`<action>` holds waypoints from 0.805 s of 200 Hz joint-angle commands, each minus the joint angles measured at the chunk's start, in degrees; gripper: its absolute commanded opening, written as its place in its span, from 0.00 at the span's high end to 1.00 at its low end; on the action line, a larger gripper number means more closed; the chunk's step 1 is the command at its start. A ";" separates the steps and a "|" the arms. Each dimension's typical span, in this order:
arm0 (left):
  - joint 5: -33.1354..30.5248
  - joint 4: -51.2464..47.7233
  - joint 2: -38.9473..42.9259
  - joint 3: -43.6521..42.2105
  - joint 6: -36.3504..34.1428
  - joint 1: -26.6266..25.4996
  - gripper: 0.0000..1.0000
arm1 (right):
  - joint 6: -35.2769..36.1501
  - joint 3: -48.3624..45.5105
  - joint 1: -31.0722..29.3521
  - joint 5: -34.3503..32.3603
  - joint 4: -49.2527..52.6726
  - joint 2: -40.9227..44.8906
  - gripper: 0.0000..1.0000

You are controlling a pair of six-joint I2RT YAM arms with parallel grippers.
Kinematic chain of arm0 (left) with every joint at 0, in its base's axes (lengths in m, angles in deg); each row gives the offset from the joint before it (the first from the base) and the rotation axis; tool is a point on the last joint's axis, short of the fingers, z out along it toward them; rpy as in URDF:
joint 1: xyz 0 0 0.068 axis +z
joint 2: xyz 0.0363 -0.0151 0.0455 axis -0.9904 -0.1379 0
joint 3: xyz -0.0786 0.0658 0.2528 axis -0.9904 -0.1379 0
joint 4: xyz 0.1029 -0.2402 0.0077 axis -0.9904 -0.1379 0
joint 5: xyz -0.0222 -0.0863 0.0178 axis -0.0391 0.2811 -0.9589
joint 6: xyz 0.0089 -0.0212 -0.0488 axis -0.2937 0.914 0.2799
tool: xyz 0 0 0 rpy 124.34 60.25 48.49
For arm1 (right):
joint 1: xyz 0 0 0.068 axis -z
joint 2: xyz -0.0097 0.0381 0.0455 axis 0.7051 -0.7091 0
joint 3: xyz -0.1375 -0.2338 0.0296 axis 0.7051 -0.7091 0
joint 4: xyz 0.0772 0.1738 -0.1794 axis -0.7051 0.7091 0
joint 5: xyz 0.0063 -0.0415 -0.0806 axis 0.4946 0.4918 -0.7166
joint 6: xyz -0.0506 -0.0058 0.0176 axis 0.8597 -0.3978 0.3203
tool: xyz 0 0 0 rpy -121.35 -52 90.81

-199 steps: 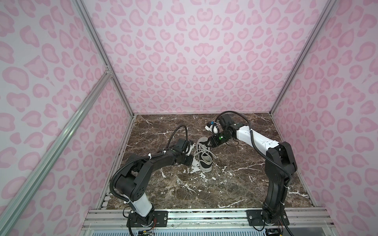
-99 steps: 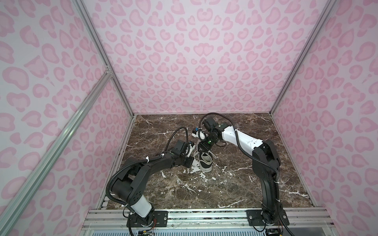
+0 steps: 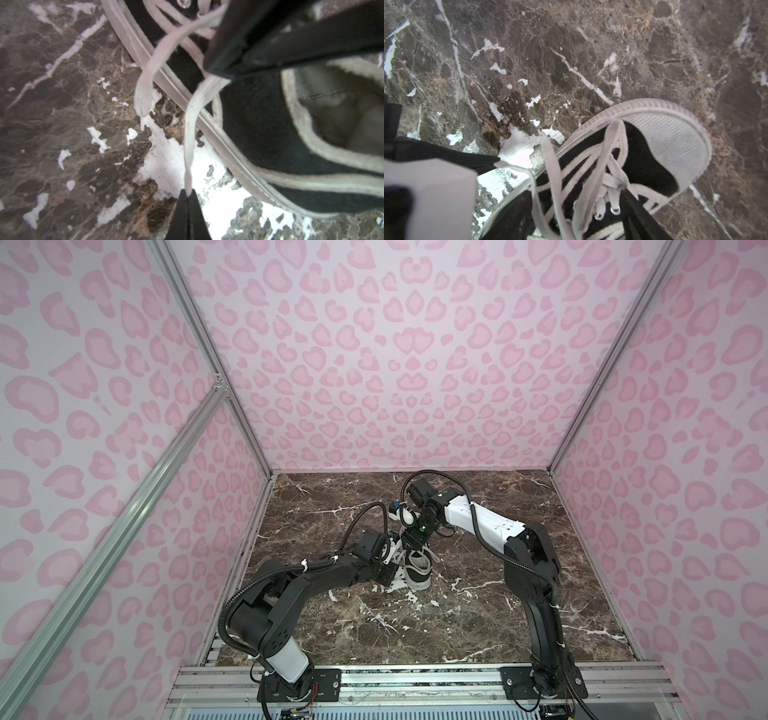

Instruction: Tie the shoes

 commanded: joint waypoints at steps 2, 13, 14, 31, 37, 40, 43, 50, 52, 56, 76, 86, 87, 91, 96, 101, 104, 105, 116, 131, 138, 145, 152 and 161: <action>-0.28 2.48 0.93 -0.90 0.00 -0.07 0.96 | -1.05 0.28 0.18 1.07 -0.17 -0.90 0.35; -0.49 3.01 1.39 -1.46 0.06 -0.08 0.96 | -1.37 0.37 0.41 2.15 -0.35 -1.15 0.38; -0.49 3.08 1.40 -1.56 0.10 -0.11 0.95 | -1.45 0.37 0.40 2.30 -0.36 -1.16 0.38; -0.66 3.27 1.89 -1.86 0.14 -0.18 0.96 | -2.30 0.45 1.07 4.28 -0.72 -1.34 0.43; -0.63 3.16 1.97 -2.00 0.14 -0.16 0.96 | -2.53 0.45 1.18 4.61 -0.85 -1.35 0.43; -0.67 3.15 2.01 -1.94 0.14 -0.12 0.96 | -2.57 0.45 1.25 4.73 -0.97 -1.35 0.43; -0.68 3.15 1.95 -1.99 0.08 -0.14 0.96 | -2.60 0.45 1.27 4.74 -0.91 -1.35 0.44; -0.57 3.15 1.90 -1.84 0.21 -0.14 0.96 | -2.59 0.53 1.27 4.83 -1.02 -1.42 0.44; -0.47 3.11 1.92 -1.83 0.25 -0.14 0.96 | -2.58 0.54 1.31 4.83 -1.00 -1.47 0.45; -0.45 3.12 1.78 -1.78 0.32 -0.15 0.96 | -2.59 0.61 1.27 4.88 -1.00 -1.52 0.45; -0.50 3.06 1.67 -1.69 0.49 -0.14 0.96 | -2.88 0.73 1.23 5.35 -1.13 -2.00 0.47; -0.59 3.10 1.82 -1.77 0.56 -0.15 0.96 | -2.98 0.72 1.18 5.24 -1.07 -2.22 0.49; -0.54 3.12 1.83 -1.76 0.57 -0.15 0.96 | -2.96 0.67 1.14 5.21 -1.07 -2.22 0.49; -0.58 3.07 1.93 -1.72 0.58 -0.15 0.96 | -2.98 0.72 1.11 5.01 -1.10 -2.30 0.50; -0.59 3.06 2.02 -1.75 0.58 -0.15 0.96 | -2.94 0.72 1.03 4.85 -1.19 -2.31 0.50; -0.61 3.05 2.06 -1.72 0.54 -0.15 0.96 | -3.01 0.65 1.01 4.77 -1.36 -2.31 0.51; -0.60 2.97 2.10 -1.72 0.58 -0.15 0.96 | -3.03 0.63 0.93 4.82 -1.42 -2.38 0.51; -0.64 2.93 2.06 -1.73 0.63 -0.15 0.96 | -3.07 0.63 0.92 4.83 -1.47 -2.39 0.51; -0.63 2.90 2.11 -1.72 0.66 -0.16 0.96 | -2.94 0.71 0.76 4.68 -1.60 -2.42 0.53; -0.67 2.74 2.03 -1.49 0.81 -0.12 0.96 | -3.03 0.85 0.74 4.65 -1.65 -2.62 0.56; -0.64 2.78 2.01 -1.53 0.85 -0.17 0.96 | -3.16 0.89 0.79 4.66 -1.59 -2.66 0.58; -0.59 2.77 1.97 -1.48 0.99 -0.10 0.96 | -3.24 0.71 0.72 4.66 -1.67 -2.61 0.60; -0.67 2.80 2.09 -1.48 1.11 -0.15 0.96 | -3.48 0.44 0.83 4.86 -1.94 -2.58 0.62; -0.62 2.71 2.11 -1.53 1.17 -0.15 0.96 | -3.81 0.13 0.98 5.54 -2.34 -2.58 0.64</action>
